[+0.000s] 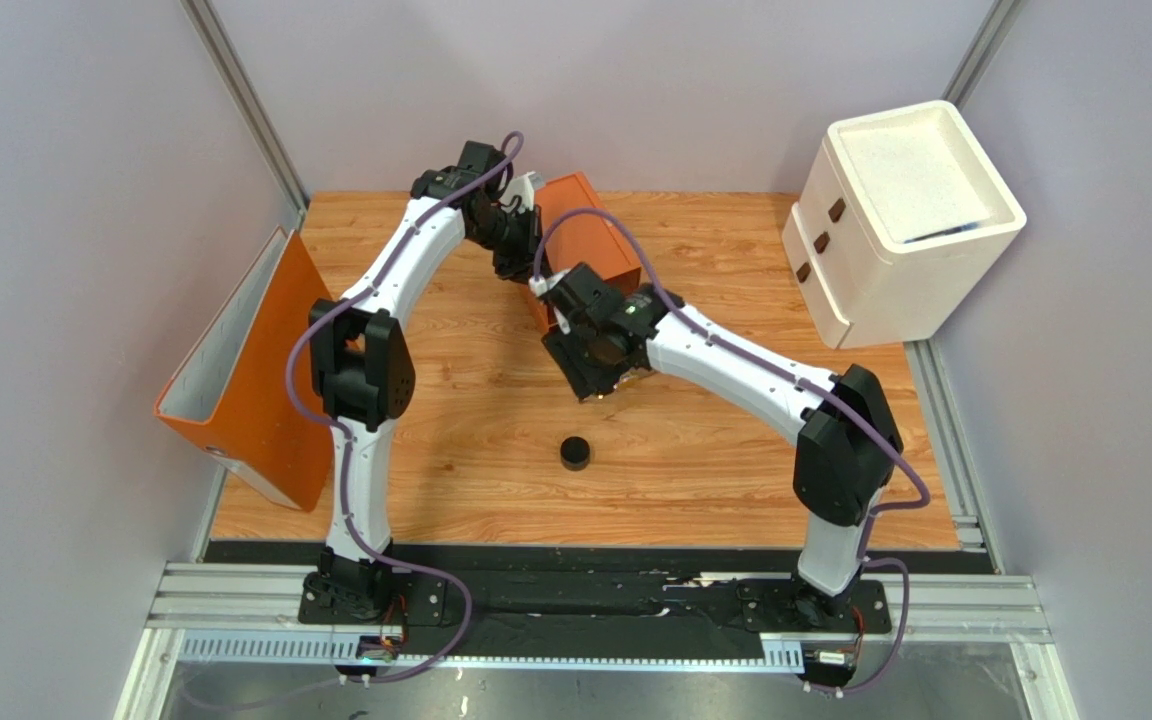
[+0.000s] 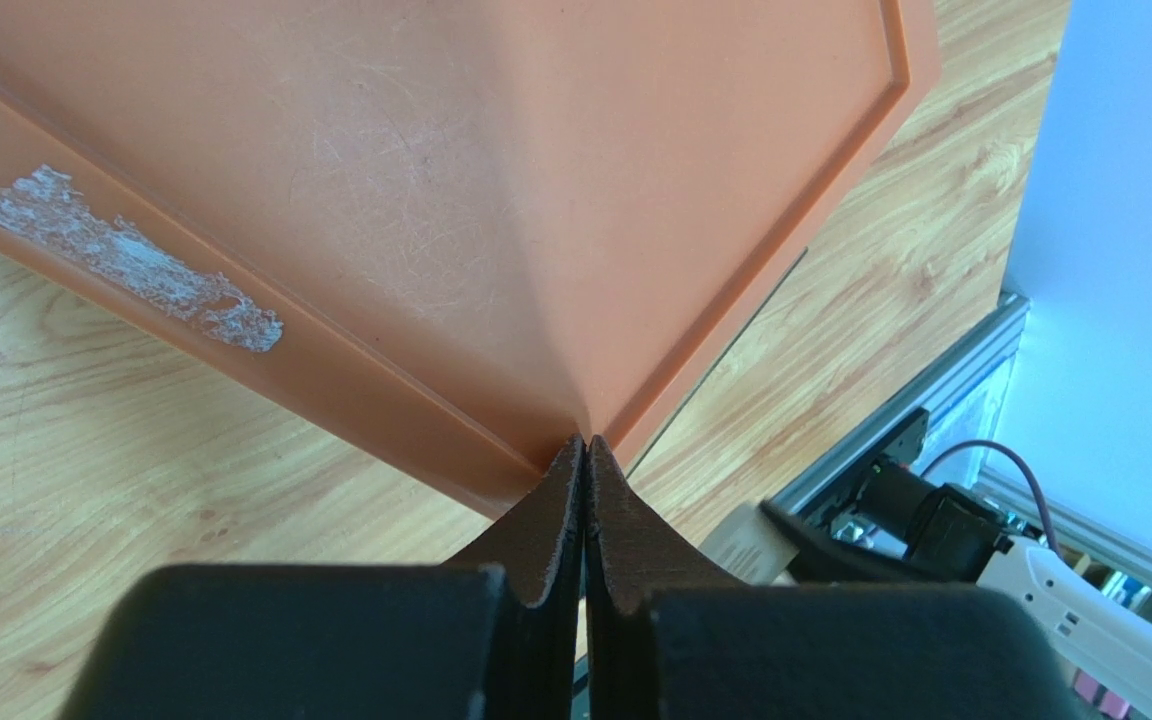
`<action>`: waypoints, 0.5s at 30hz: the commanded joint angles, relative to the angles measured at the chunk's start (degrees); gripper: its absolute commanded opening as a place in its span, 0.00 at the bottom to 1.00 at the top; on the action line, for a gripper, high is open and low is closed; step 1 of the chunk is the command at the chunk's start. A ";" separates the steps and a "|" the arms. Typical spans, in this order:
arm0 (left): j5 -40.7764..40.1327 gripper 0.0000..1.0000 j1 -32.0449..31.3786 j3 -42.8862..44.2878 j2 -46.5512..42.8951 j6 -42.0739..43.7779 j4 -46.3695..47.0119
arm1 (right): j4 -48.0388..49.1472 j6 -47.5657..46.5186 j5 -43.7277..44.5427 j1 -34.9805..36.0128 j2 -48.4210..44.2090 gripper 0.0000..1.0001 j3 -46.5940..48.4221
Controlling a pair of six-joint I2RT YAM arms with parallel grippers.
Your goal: Organize the makeup
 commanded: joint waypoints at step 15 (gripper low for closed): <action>-8.98 0.00 0.05 -1.61 3.51 4.62 -7.92 | -3.62 5.27 1.98 -11.26 15.88 0.39 18.93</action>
